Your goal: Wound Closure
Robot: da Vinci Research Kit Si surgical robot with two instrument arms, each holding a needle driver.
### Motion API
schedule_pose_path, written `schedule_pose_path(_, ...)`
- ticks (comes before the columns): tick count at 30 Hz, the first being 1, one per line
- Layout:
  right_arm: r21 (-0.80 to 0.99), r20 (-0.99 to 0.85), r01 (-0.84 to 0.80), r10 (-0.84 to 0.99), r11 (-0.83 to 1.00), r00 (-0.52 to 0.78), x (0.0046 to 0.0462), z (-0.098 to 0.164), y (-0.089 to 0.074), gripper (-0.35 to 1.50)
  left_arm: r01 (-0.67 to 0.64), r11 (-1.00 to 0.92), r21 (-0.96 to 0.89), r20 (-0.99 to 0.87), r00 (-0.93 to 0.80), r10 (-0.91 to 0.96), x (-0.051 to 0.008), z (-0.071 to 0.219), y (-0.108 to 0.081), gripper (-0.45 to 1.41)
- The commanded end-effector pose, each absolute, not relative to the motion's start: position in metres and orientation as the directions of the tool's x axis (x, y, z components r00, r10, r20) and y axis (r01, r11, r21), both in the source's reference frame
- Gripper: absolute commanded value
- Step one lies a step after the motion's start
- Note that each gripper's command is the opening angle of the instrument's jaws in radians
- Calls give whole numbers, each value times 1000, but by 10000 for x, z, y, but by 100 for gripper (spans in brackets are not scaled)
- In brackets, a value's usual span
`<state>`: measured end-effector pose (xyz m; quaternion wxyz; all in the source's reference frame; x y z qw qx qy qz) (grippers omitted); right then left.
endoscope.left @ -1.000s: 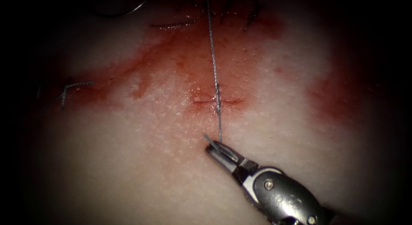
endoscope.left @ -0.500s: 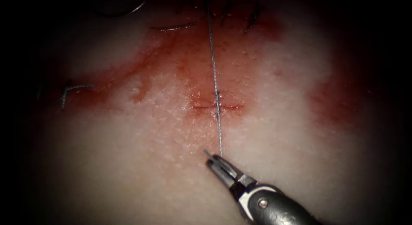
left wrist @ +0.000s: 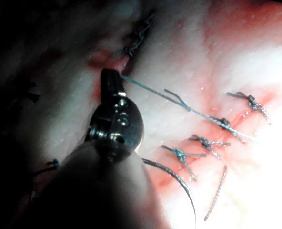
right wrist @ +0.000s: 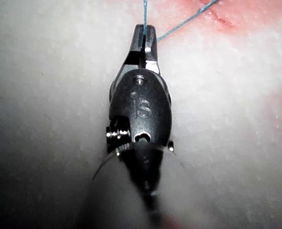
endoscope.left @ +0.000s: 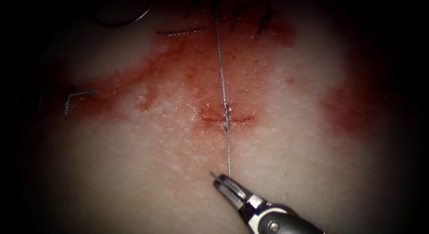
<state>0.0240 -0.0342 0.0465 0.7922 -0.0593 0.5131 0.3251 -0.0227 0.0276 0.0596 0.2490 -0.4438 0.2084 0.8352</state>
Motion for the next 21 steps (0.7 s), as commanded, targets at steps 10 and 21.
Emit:
schedule_pose_path(10, 252, -874, -582, 440, 773, 205, 230, 469, -318, 68, -545, -831, 114, -862, -470, 190, -237, 535, 202, -45)
schedule_pose_path(21, 331, -870, -580, 479, 744, 119, 199, 424, -263, 101, -429, -898, 100, -861, -489, 137, -217, 478, 108, -45)
